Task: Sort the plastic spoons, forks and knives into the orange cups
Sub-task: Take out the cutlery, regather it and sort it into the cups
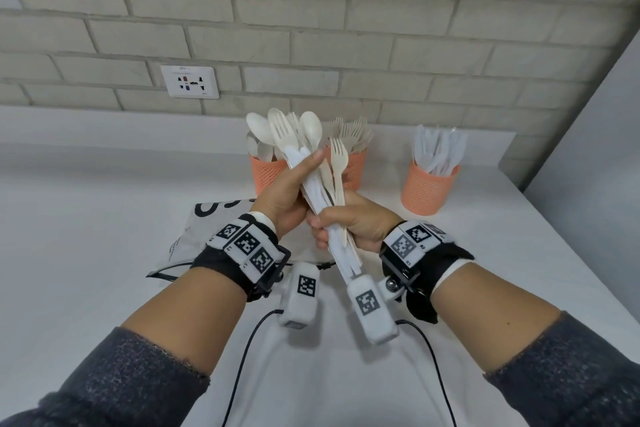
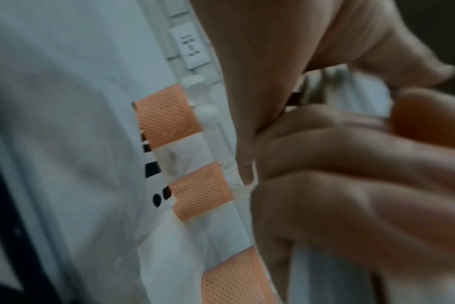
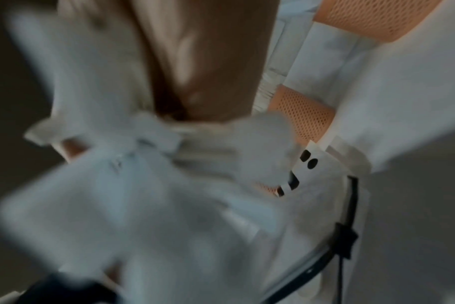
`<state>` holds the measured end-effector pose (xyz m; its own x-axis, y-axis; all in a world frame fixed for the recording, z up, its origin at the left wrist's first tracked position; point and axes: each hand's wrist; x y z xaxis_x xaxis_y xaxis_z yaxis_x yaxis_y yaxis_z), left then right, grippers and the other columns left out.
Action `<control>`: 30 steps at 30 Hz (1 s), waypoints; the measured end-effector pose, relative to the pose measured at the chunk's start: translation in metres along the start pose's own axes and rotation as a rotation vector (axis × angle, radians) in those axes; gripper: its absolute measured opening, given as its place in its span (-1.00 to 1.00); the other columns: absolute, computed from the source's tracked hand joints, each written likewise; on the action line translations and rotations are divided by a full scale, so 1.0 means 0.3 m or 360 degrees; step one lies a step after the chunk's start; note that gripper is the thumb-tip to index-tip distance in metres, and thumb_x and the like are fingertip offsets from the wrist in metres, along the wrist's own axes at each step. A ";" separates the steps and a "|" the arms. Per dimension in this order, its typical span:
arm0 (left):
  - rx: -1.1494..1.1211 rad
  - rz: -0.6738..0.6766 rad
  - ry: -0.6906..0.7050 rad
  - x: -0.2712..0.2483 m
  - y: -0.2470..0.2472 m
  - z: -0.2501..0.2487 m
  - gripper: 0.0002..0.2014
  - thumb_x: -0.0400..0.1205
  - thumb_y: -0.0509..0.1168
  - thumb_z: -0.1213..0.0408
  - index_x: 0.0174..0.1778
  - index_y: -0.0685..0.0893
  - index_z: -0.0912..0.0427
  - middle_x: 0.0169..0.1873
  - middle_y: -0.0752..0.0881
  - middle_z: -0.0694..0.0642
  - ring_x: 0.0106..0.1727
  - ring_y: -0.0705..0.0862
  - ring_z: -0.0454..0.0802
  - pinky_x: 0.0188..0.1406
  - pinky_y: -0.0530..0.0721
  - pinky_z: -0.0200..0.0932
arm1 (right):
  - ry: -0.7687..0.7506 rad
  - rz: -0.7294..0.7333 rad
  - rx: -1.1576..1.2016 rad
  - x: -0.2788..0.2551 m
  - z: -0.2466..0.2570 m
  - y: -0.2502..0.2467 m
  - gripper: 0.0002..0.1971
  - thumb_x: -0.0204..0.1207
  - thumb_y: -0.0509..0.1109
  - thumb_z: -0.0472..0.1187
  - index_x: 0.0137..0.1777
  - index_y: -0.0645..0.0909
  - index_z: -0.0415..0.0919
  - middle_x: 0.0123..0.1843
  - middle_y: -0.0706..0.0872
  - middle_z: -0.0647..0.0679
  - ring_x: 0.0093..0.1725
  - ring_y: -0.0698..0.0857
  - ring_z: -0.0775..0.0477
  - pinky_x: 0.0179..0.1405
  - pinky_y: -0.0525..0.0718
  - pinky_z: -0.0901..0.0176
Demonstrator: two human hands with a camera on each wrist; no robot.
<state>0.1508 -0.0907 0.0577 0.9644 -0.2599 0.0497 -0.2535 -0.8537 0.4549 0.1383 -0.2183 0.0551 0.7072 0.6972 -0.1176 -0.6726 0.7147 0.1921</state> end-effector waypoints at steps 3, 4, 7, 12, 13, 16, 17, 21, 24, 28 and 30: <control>-0.0035 0.0095 -0.0112 0.005 -0.021 0.012 -0.35 0.11 0.65 0.02 0.03 0.66 0.26 -0.09 0.78 0.18 0.14 0.71 0.16 0.24 0.66 0.03 | 0.0049 0.0084 -0.0003 0.004 -0.004 -0.005 -0.89 0.31 0.25 -0.48 -0.24 0.43 -0.29 -0.49 0.44 -0.13 -0.56 0.51 0.05 -0.52 0.57 0.22; -0.0007 0.0061 -0.0134 0.006 -0.022 0.015 -0.47 0.15 0.63 0.12 -0.06 0.64 0.26 -0.20 0.78 0.14 0.05 0.74 0.11 0.17 0.70 -0.01 | 0.0068 0.0090 0.0008 0.007 -0.008 -0.009 -0.88 0.31 0.26 -0.48 -0.21 0.43 -0.29 -0.49 0.46 -0.12 -0.55 0.53 0.05 -0.51 0.59 0.21; 0.0084 -0.0193 -0.0154 0.006 -0.001 0.006 -0.87 0.39 0.39 0.33 -0.25 0.57 0.25 -0.45 0.69 0.10 -0.26 0.70 0.02 -0.22 0.74 -0.15 | 0.0121 0.0018 0.0010 0.021 -0.004 -0.004 -0.88 0.37 0.33 -0.41 -0.12 0.47 -0.33 -0.48 0.57 -0.14 -0.51 0.64 -0.01 -0.43 0.70 0.13; 0.0112 -0.0543 -0.0066 0.026 0.013 0.006 -0.92 0.48 0.32 0.43 -0.33 0.57 0.29 -0.52 0.64 0.14 -0.45 0.63 0.04 -0.41 0.65 -0.14 | 0.0173 -0.0240 -0.0368 0.035 0.018 -0.005 -0.73 0.60 0.30 -0.14 0.16 0.48 -0.33 -0.20 0.69 -0.23 -0.27 0.77 -0.14 -0.22 0.77 0.01; 0.0091 -0.0588 -0.0025 0.030 0.013 0.002 -0.91 0.47 0.31 0.46 -0.33 0.57 0.28 -0.54 0.64 0.13 -0.47 0.63 0.03 -0.40 0.65 -0.14 | 0.0069 -0.0348 -0.0659 0.035 0.013 -0.009 -0.67 0.57 0.34 -0.09 0.20 0.48 -0.29 -0.10 0.70 -0.22 -0.18 0.76 -0.15 -0.13 0.77 -0.01; -0.0010 -0.0654 0.0092 0.040 0.007 -0.019 -0.86 0.49 0.34 0.50 -0.27 0.53 0.21 -0.54 0.60 0.12 -0.45 0.64 0.02 -0.28 0.66 -0.06 | -0.0450 -0.0777 -0.1533 0.028 -0.020 -0.018 -0.57 0.48 0.44 -0.06 0.23 0.42 -0.25 0.12 0.61 -0.10 0.01 0.63 -0.04 -0.07 0.61 0.18; -0.0022 -0.0654 0.0113 0.042 0.004 -0.027 -0.85 0.50 0.37 0.47 -0.24 0.53 0.18 -0.54 0.61 0.09 -0.44 0.65 0.01 -0.28 0.66 -0.05 | -0.0583 -0.0837 -0.1640 0.026 -0.025 -0.017 -0.59 0.50 0.42 -0.07 0.22 0.41 -0.26 0.12 0.59 -0.11 -0.01 0.60 -0.04 -0.13 0.55 0.20; -0.0022 -0.0487 0.0087 0.037 -0.005 -0.044 -0.92 0.57 0.38 0.30 -0.06 0.64 0.16 -0.25 0.77 0.10 -0.16 0.77 0.04 -0.05 0.75 -0.01 | -0.0616 -0.0811 -0.1575 0.033 -0.004 -0.026 -0.68 0.64 0.22 -0.16 0.28 0.40 -0.35 0.00 0.57 -0.06 -0.15 0.54 0.07 -0.33 0.40 0.45; 0.0000 -0.0421 0.0080 0.034 -0.007 -0.042 -0.79 0.61 0.32 0.33 0.15 0.63 0.25 -0.03 0.76 0.19 0.02 0.75 0.11 0.01 0.76 -0.01 | -0.0652 -0.0798 -0.1360 0.037 0.011 -0.041 -0.68 0.67 0.17 -0.24 0.36 0.40 -0.36 0.04 0.57 0.01 -0.03 0.57 0.10 -0.20 0.45 0.65; 0.0044 -0.0448 0.0083 0.032 -0.002 -0.051 -0.76 0.60 0.31 0.40 0.19 0.63 0.27 -0.02 0.76 0.19 -0.01 0.76 0.09 0.07 0.75 0.00 | -0.0631 -0.0799 -0.1078 0.041 0.005 -0.055 -0.67 0.69 0.10 -0.26 0.40 0.41 -0.35 0.17 0.64 -0.11 0.14 0.61 0.04 0.15 0.59 0.38; 0.0076 -0.0479 0.0068 0.032 -0.001 -0.051 -0.72 0.59 0.33 0.40 0.22 0.61 0.27 0.00 0.75 0.21 -0.03 0.77 0.09 0.04 0.76 0.03 | -0.0565 -0.0779 -0.0910 0.039 0.006 -0.055 -0.66 0.70 0.07 -0.25 0.42 0.42 -0.31 0.20 0.66 -0.12 0.18 0.65 0.00 0.22 0.62 0.21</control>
<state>0.1612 -0.0858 0.0717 0.9987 0.0260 -0.0430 0.0415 -0.9099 0.4128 0.1580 -0.2220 0.0522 0.9109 0.3091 0.2735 -0.2103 0.9178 -0.3368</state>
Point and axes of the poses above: each hand's wrist, its own x-axis towards the middle knuckle, its own y-axis out of the palm, z = x × y
